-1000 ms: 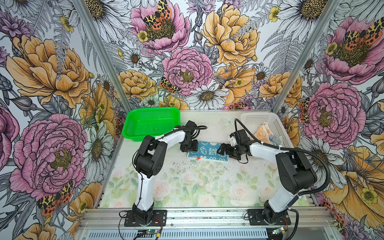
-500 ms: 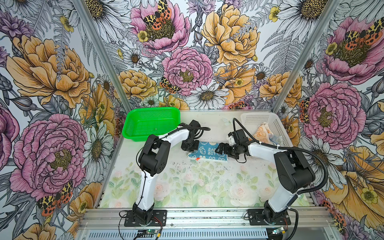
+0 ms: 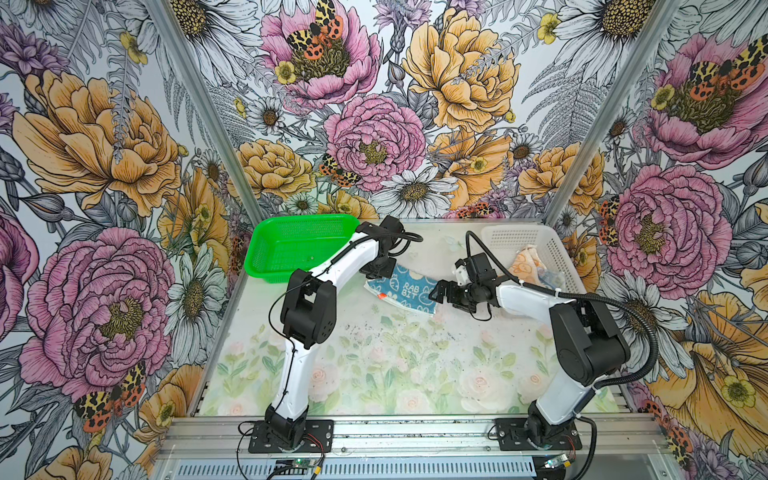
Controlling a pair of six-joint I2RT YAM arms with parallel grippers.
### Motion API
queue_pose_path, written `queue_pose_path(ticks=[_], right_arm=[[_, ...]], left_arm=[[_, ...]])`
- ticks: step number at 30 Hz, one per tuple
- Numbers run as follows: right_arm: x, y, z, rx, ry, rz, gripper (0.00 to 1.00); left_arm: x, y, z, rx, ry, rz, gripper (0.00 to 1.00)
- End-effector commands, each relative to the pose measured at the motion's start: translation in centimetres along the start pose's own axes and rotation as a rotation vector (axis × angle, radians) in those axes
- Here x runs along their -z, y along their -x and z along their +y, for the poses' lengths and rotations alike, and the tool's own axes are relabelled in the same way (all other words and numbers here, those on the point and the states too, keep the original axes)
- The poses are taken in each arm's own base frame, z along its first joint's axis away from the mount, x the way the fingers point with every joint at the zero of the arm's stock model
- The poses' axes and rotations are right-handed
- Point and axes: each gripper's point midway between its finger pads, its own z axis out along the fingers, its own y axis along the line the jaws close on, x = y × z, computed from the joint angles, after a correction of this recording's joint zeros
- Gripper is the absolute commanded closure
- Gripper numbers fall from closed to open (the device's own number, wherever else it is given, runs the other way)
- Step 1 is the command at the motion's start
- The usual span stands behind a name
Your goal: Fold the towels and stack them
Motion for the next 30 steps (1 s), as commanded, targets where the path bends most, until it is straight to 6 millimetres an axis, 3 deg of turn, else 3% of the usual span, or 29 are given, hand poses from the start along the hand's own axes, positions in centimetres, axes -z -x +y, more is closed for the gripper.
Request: queue_pose_path(ticks=[1, 8, 13, 20, 30], right_arm=[[0.5, 2.8, 3.3, 0.049, 0.067, -0.047, 0.01], [0.0, 6.5, 7.7, 0.110, 0.112, -0.078, 0.01], [-1.0, 8.3, 10.1, 0.138, 0.133, -0.087, 0.01], [-1.7, 10.3, 13.2, 0.201, 0.134, -0.110, 0.01], [-3.8, 11.2, 15.2, 0.228, 0.130, -0.091, 0.01]], left_arm=[[1.8, 2.1, 4.3, -0.043, 0.147, -0.053, 1.00], [5.2, 5.7, 9.5, -0.041, 0.290, -0.166, 1.00], [6.0, 7.2, 13.8, 0.020, 0.318, -0.202, 1.00], [4.1, 7.2, 18.9, 0.047, 0.378, -0.162, 1.00], [-1.0, 3.9, 24.3, 0.097, 0.325, -0.040, 1.00]])
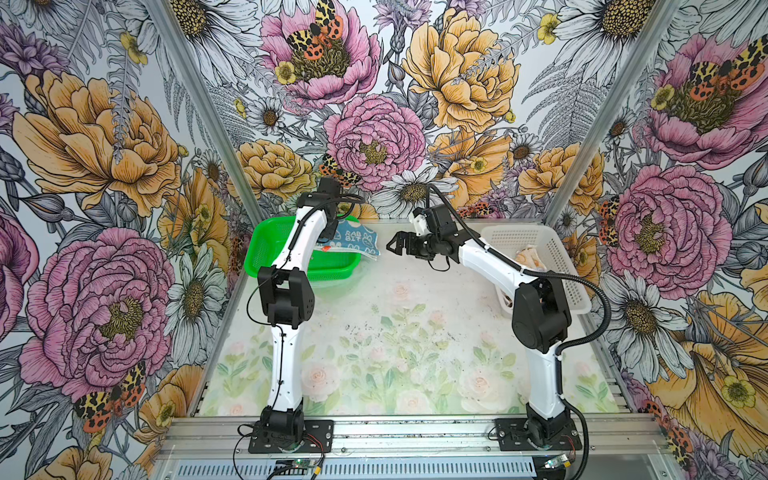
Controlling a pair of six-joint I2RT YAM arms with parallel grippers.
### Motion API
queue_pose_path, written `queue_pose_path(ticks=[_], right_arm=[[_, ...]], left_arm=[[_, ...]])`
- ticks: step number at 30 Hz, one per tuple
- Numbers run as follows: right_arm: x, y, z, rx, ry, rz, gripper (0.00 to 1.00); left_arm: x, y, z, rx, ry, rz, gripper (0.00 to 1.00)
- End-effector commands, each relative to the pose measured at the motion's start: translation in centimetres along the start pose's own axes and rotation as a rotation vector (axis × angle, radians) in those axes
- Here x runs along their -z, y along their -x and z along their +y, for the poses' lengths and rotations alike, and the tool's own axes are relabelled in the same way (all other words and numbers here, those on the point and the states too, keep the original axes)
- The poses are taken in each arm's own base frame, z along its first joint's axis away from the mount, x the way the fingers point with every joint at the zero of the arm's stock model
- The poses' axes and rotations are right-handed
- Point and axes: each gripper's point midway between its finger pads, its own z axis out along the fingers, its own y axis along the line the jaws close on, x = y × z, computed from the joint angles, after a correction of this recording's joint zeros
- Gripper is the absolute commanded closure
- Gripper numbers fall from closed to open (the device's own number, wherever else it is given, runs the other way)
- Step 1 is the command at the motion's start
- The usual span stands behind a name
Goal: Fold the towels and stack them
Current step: 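Carry the blue strip into the green basket with the left gripper while the right withdraws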
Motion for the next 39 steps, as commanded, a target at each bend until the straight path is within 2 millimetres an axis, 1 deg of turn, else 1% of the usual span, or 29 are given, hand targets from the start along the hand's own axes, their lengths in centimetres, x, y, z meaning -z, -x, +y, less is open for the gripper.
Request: queue_pose_path(ticks=[1, 4, 7, 13, 18, 23, 31, 34, 35, 36, 37, 39], right_arm=[[-1.2, -0.2, -0.1, 0.014, -0.021, 0.026, 0.01], [-1.9, 0.0, 0.2, 0.017, -0.022, 0.035, 0.01], [-2.3, 0.1, 0.0, 0.013, -0.028, 0.040, 0.01], [-2.6, -0.3, -0.5, 0.004, -0.035, 0.055, 0.01], [-2.6, -0.7, -0.7, 0.000, -0.041, 0.072, 0.01], [-2.3, -1.3, -0.9, 0.005, -0.051, 0.088, 0.01], [-1.8, -2.0, -1.4, -0.003, -0.064, 0.101, 0.01], [-1.9, -2.2, -1.4, -0.003, -0.060, 0.106, 0.01], [-1.9, -2.2, -1.4, -0.003, -0.061, 0.107, 0.01], [-1.7, -2.2, -1.3, 0.000, -0.060, 0.105, 0.01], [-1.6, -2.1, -1.2, 0.004, -0.057, 0.103, 0.01], [-1.3, -2.0, -1.1, 0.010, -0.056, 0.097, 0.01]], left_arm=[[-1.7, -0.9, 1.1, -0.003, -0.018, 0.024, 1.00], [-3.0, -1.4, 1.5, 0.005, -0.024, 0.037, 1.00], [-4.6, -2.1, 1.5, -0.037, -0.007, 0.061, 1.00], [-7.6, -3.5, 1.5, -0.090, 0.033, 0.122, 1.00], [-10.0, -4.7, 2.4, -0.116, 0.058, 0.170, 1.00], [-11.2, -5.4, 3.7, -0.101, 0.075, 0.195, 1.00], [-12.3, -4.8, 4.8, -0.095, 0.120, 0.187, 1.00], [-12.2, -4.8, 5.2, -0.091, 0.151, 0.190, 1.00], [-12.1, -4.7, 5.4, -0.081, 0.167, 0.191, 0.92], [-12.0, -4.7, 5.6, -0.075, 0.176, 0.192, 0.79], [-11.8, -4.7, 5.8, -0.067, 0.184, 0.189, 0.68], [-11.0, -4.3, 6.2, -0.042, 0.204, 0.176, 0.54]])
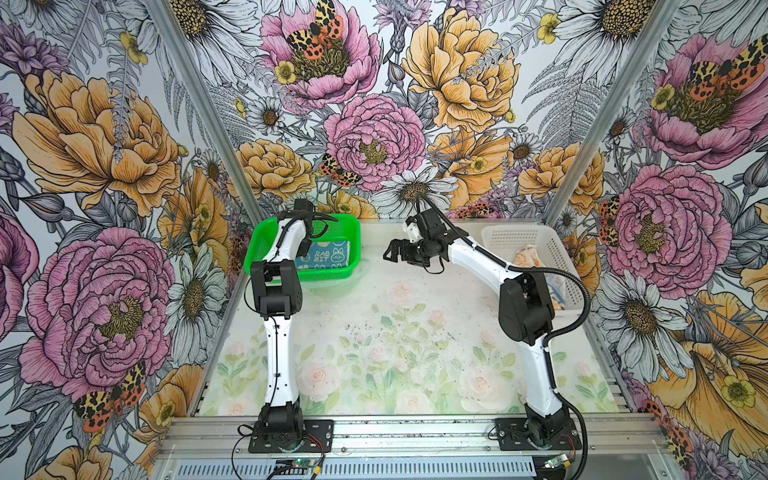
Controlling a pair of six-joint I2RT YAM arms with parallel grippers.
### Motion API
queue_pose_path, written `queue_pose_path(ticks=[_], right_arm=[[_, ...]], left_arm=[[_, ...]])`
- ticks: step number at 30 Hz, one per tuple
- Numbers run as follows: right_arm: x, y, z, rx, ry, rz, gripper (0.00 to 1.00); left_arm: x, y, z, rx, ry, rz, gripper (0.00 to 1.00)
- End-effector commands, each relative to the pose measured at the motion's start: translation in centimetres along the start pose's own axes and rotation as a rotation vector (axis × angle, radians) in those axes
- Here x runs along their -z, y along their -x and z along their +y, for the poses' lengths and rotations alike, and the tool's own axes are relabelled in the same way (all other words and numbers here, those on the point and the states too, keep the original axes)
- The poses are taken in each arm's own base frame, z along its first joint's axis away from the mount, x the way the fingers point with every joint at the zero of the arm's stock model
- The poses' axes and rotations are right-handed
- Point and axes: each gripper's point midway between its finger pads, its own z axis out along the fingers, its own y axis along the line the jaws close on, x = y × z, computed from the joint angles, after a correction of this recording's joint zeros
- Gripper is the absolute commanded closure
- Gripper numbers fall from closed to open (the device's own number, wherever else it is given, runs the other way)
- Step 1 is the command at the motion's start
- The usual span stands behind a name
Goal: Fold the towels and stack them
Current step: 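Carry the blue strip into the green basket with the left gripper while the right withdraws, then reach the right gripper into the white basket and grasp a cream towel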
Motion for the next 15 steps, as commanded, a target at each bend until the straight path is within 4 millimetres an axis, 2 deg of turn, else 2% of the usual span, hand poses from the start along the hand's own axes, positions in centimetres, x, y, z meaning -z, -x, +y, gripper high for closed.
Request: queue_pose_path(ticks=[1, 8, 13, 15], right_arm=[[1.8, 0.7, 0.9, 0.037, 0.003, -0.034, 0.01], [4.9, 1.3, 1.1, 0.063, -0.013, -0.077, 0.01], [9.6, 2.1, -0.1, 0.075, -0.063, -0.141, 0.01], [12.4, 2.5, -1.3, 0.068, -0.103, -0.179, 0.01]], left_arm=[[1.4, 0.9, 1.7, 0.064, 0.073, -0.032, 0.48], [7.0, 2.7, 3.0, 0.135, 0.084, -0.144, 0.01], [11.7, 4.0, 2.7, 0.172, 0.058, -0.240, 0.01], [14.4, 4.5, 2.1, 0.176, 0.046, -0.290, 0.01]])
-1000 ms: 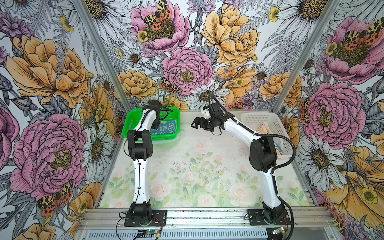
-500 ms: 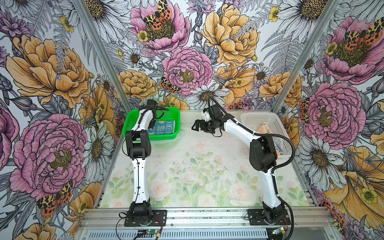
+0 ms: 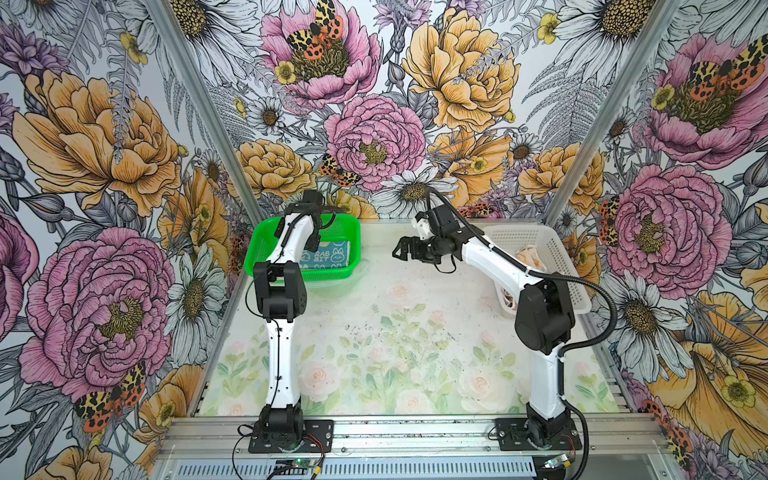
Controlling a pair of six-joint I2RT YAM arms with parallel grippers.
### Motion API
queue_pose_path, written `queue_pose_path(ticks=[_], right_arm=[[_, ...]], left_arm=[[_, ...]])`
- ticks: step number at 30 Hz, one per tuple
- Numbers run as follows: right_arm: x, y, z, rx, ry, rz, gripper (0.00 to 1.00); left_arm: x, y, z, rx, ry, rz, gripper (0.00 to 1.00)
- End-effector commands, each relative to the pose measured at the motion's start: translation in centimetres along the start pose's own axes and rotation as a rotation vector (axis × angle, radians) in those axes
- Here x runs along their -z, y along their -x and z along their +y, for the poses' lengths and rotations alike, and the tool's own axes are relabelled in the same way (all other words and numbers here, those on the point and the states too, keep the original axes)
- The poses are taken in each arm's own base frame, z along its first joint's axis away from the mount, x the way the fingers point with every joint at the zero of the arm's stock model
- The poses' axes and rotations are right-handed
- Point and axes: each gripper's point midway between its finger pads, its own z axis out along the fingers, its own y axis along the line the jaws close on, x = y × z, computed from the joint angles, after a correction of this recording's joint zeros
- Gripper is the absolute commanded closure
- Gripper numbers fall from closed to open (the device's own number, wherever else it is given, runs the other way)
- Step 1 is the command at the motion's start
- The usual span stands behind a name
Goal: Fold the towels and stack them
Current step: 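Reach the right gripper into the white basket and grasp a cream towel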
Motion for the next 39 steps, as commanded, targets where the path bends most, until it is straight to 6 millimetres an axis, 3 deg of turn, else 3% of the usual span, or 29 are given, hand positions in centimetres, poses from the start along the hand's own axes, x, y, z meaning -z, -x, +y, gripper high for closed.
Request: queue_pose_path(ticks=[1, 6, 10, 13, 18, 24, 30, 35, 39], right_arm=[[6.3, 2.3, -1.9, 0.022, -0.081, -0.116, 0.01], [12.8, 2.5, -7.9, -0.051, -0.259, -0.199, 0.01], [17.0, 0.9, -13.5, -0.166, -0.398, -0.241, 0.01], [19.5, -1.5, -18.1, -0.284, -0.494, -0.256, 0.01], [21.7, -6.2, -24.4, -0.431, -0.643, -0.234, 0.01], [22.5, -10.2, -26.2, -0.502, -0.714, -0.213, 0.02], [20.8, -12.6, -27.5, -0.527, -0.707, -0.146, 0.15], [20.4, -12.4, -27.8, -0.527, -0.700, -0.146, 0.39], [20.0, -12.1, -27.8, -0.529, -0.683, -0.146, 0.69]], left_arm=[[7.2, 3.2, 1.6, 0.093, -0.002, -0.164, 0.01], [14.2, 4.9, -0.9, 0.038, 0.014, -0.286, 0.01], [19.6, 6.1, -4.4, -0.032, 0.006, -0.398, 0.01], [23.6, 6.9, -8.0, -0.106, 0.001, -0.488, 0.01], [30.2, 7.5, -15.9, -0.215, -0.083, -0.632, 0.01], [37.7, 6.7, -24.9, -0.352, -0.135, -0.806, 0.01], [41.7, 4.8, -31.8, -0.426, -0.193, -0.914, 0.01], [43.0, 3.7, -34.4, -0.423, -0.131, -0.951, 0.01], [43.6, 3.3, -34.5, -0.399, -0.163, -0.953, 0.01]])
